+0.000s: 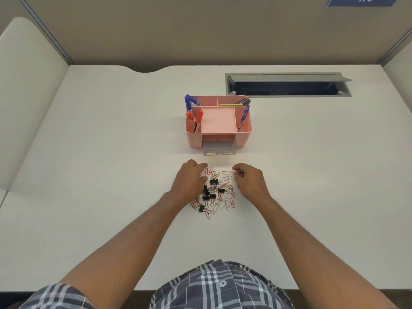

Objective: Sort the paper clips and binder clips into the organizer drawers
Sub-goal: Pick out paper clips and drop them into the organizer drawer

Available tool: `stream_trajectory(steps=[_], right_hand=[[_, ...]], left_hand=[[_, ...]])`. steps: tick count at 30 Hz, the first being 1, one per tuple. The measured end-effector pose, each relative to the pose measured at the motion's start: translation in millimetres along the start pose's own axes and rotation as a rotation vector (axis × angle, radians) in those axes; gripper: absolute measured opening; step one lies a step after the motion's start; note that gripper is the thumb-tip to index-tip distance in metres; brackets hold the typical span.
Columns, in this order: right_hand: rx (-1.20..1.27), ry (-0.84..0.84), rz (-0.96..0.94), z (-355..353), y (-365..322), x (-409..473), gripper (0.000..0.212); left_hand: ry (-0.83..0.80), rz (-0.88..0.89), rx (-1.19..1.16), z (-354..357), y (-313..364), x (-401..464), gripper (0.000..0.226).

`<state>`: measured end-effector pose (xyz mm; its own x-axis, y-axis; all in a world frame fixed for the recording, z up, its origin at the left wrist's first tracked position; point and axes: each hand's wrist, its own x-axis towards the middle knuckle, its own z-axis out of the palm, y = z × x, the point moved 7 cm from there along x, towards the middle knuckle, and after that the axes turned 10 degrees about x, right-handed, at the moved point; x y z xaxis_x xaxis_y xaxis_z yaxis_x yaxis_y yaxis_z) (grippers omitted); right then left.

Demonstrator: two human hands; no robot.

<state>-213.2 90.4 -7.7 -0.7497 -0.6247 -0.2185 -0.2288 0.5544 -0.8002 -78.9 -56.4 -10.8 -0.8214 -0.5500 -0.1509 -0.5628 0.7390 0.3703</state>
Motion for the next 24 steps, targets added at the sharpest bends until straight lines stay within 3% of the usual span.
stream_trajectory(steps=[11,17,24], right_hand=[[-0.275,-0.21,-0.148,30,-8,10,0.036],[-0.324,-0.197,-0.194,29,-11,5,0.018],[-0.363,-0.262,-0.143,28,-17,6,0.014]], left_hand=[[0.018,0.014,0.075,2,6,11,0.026],[-0.005,0.003,0.112,3,3,11,0.018],[-0.027,-0.026,0.129,3,-2,11,0.006]])
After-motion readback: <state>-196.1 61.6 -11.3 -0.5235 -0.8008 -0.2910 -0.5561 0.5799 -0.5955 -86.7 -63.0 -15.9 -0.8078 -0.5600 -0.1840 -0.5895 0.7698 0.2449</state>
